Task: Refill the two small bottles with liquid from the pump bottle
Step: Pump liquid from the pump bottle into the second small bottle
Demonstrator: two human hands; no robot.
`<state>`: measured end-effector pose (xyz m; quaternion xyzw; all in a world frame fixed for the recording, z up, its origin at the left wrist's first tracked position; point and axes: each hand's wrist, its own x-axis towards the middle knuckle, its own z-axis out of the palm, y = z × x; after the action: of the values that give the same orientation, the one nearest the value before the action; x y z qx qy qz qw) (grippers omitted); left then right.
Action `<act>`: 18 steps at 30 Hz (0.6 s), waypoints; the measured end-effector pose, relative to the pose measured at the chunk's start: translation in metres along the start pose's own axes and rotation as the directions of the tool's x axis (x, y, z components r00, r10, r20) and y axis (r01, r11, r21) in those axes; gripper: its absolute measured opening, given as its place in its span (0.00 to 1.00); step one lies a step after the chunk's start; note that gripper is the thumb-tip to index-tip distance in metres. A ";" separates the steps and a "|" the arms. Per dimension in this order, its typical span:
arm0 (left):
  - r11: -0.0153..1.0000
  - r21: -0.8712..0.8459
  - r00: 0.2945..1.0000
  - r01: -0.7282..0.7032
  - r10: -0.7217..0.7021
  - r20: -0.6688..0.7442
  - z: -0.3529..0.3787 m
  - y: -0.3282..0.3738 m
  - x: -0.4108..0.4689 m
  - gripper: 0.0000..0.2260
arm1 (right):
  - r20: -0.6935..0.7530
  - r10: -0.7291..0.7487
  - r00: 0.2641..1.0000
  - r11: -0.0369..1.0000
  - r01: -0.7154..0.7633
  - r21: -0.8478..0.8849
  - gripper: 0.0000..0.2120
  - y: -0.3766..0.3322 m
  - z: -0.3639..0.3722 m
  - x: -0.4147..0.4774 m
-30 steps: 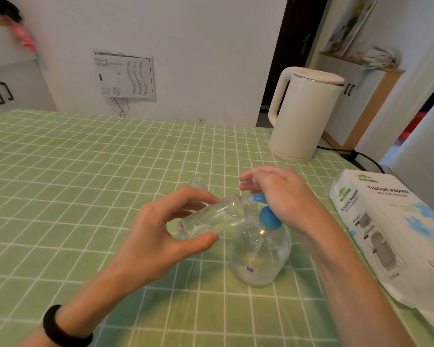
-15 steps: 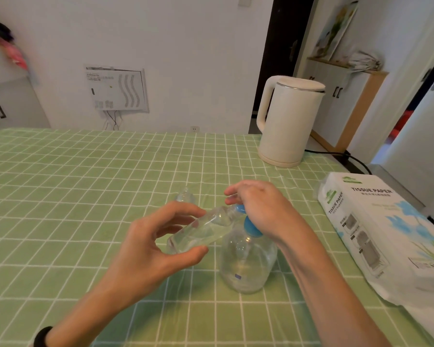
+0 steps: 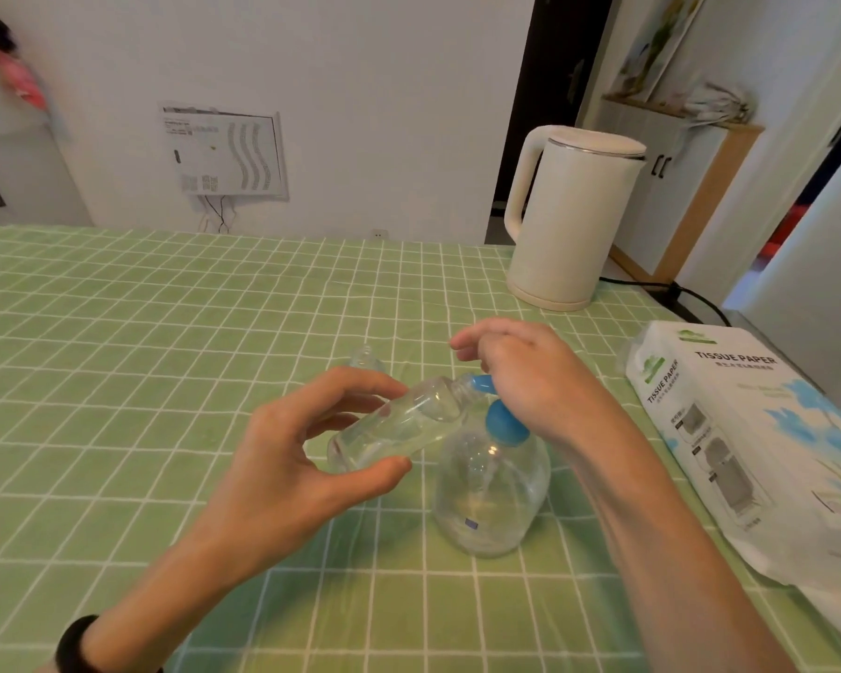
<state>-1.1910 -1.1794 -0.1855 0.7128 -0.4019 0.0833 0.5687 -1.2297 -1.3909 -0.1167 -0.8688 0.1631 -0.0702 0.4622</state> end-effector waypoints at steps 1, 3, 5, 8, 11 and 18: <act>1.000 0.004 1.000 -0.002 0.002 0.001 0.000 0.000 0.000 0.22 | 0.016 0.002 1.000 1.000 -0.002 0.024 0.20 0.000 0.001 0.000; 1.000 0.016 1.000 -0.001 0.001 0.003 0.000 0.000 0.000 0.21 | 0.042 0.011 0.999 0.999 -0.013 0.044 0.23 0.000 0.003 0.000; 1.000 0.020 1.000 -0.004 0.004 0.001 0.000 0.001 -0.001 0.21 | 0.048 0.006 0.999 0.999 -0.008 0.043 0.24 0.001 0.003 -0.001; 1.000 0.024 1.000 -0.013 0.013 0.000 0.000 0.001 0.000 0.21 | 0.012 -0.022 1.000 0.996 0.021 0.090 0.22 0.000 0.002 -0.002; 1.000 0.015 1.000 -0.012 0.012 -0.015 0.000 -0.002 0.000 0.22 | -0.016 -0.028 0.999 0.980 0.031 0.195 0.17 0.000 0.002 -0.001; 1.000 -0.028 0.999 -0.013 0.013 -0.033 0.000 -0.001 0.002 0.21 | 0.053 -0.086 0.995 0.842 0.044 0.538 0.18 0.001 -0.007 -0.007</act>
<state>-1.1893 -1.1801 -0.1851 0.7006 -0.3985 0.0928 0.5846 -1.2380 -1.3942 -0.1134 -0.7124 0.0900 -0.0959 0.6894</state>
